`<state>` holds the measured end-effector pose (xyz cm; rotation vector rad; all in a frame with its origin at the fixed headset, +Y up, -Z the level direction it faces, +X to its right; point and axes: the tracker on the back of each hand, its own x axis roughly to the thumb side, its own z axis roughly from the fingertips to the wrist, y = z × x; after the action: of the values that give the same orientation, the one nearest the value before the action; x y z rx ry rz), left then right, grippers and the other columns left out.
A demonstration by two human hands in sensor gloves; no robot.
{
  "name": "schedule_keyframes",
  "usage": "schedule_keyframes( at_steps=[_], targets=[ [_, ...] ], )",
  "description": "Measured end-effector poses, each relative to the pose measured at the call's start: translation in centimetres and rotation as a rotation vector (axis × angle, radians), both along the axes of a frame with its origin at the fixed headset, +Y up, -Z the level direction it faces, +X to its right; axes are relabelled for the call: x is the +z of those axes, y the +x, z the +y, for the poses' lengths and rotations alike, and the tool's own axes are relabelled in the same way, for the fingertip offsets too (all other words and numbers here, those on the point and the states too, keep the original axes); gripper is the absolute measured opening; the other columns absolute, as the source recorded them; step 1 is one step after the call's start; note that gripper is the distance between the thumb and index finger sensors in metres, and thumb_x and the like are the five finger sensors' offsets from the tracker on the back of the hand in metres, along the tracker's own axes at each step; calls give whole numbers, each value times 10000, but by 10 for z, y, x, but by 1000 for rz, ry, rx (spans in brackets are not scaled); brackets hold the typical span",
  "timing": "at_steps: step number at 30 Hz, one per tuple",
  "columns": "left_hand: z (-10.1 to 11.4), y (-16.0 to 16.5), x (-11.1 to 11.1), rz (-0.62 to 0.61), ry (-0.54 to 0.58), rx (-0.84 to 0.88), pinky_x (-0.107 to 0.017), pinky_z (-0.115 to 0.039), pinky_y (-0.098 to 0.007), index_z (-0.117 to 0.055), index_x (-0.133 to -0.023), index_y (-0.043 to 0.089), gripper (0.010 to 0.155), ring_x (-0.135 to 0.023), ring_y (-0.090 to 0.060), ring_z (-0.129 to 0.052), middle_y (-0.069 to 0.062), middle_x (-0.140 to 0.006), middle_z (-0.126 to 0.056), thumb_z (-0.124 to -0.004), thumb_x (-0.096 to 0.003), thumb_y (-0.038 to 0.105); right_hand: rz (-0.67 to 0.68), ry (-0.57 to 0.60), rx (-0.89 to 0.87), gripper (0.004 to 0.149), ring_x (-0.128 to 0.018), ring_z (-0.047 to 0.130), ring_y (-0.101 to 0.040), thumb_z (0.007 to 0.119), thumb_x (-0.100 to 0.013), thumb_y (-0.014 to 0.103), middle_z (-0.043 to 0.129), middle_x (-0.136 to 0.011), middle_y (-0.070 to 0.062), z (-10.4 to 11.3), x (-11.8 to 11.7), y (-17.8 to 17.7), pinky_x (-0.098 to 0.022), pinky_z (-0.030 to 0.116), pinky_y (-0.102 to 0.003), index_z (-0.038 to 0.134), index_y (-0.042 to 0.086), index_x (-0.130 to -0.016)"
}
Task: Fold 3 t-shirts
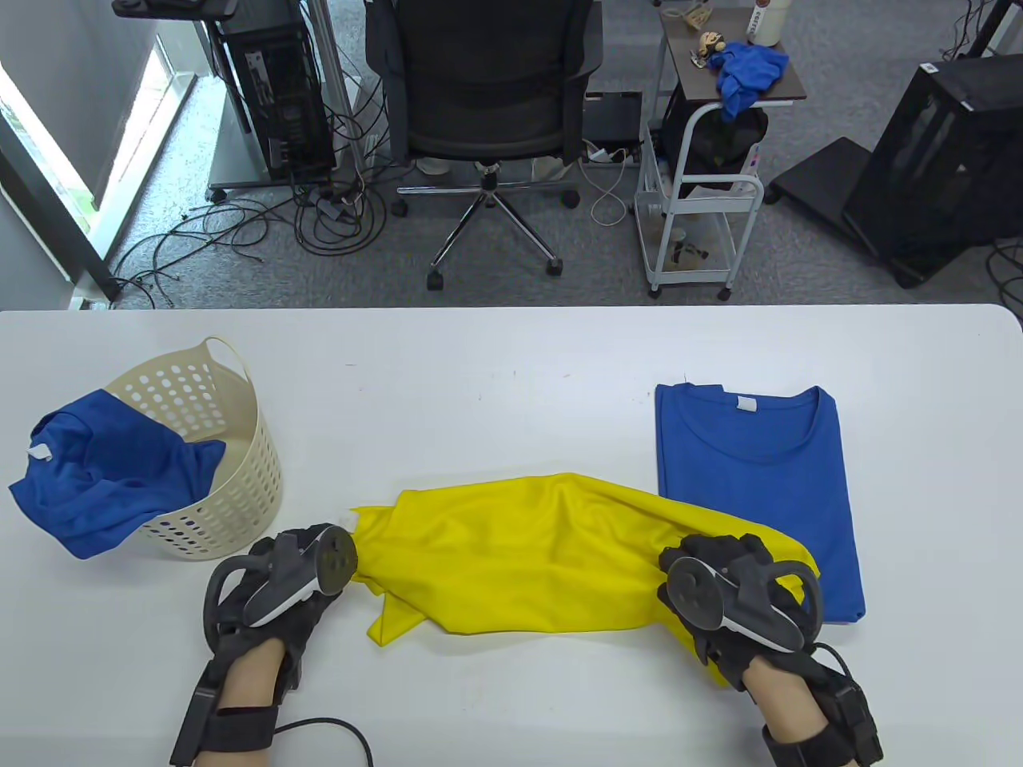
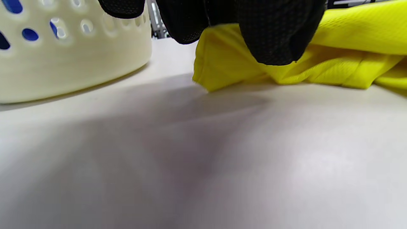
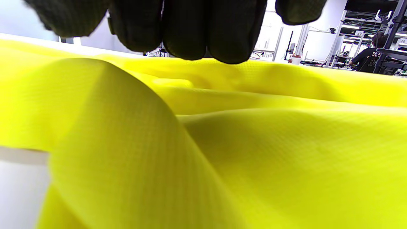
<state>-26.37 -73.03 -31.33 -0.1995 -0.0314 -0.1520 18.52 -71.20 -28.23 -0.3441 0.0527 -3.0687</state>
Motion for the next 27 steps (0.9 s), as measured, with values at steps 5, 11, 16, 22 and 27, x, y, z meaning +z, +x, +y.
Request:
schedule_keyframes(
  at_steps=[5, 11, 16, 22, 27],
  targets=[
    [-5, 2, 0, 15, -27, -77, -803, -558, -522, -653, -869, 573, 528, -1026, -177, -657, 123, -1107, -572, -832, -390, 442, 8, -4, -17, 488, -859, 799, -392, 765, -413, 460, 777, -958, -56, -1, 0, 0, -669, 544, -675, 757, 267, -861],
    [-18, 0, -7, 77, -62, -183, -794, -578, -514, -571, -873, 607, 554, -1013, -174, -682, 133, -1104, -582, -808, -391, 470, 11, -7, -13, 490, -859, 800, -391, 763, -414, 461, 778, -958, -56, -1, 1, -1, -669, 543, -676, 757, 266, -863],
    [-18, 2, -12, 99, -35, -160, -784, -595, -513, -623, -827, 597, 488, -996, -173, -712, 138, -1055, -673, -803, -389, 477, 10, -9, -12, 488, -857, 802, -391, 762, -414, 461, 779, -956, -56, -1, 2, -1, -668, 542, -677, 760, 264, -860],
    [-19, 5, -15, 100, -18, -169, -785, -588, -527, -677, -776, 562, 437, -997, -182, -713, 134, -1023, -720, -801, -365, 479, 11, -13, -2, 484, -855, 805, -390, 759, -414, 462, 782, -955, -56, 0, 3, -2, -668, 543, -678, 763, 265, -857],
    [-19, 6, -15, 71, -19, -148, -792, -584, -519, -712, -754, 499, 386, -997, -162, -705, 143, -1007, -724, -801, -380, 470, 9, -6, -13, 482, -854, 808, -388, 755, -416, 463, 784, -953, -54, 2, 3, -1, -667, 545, -677, 766, 264, -855]
  ],
)
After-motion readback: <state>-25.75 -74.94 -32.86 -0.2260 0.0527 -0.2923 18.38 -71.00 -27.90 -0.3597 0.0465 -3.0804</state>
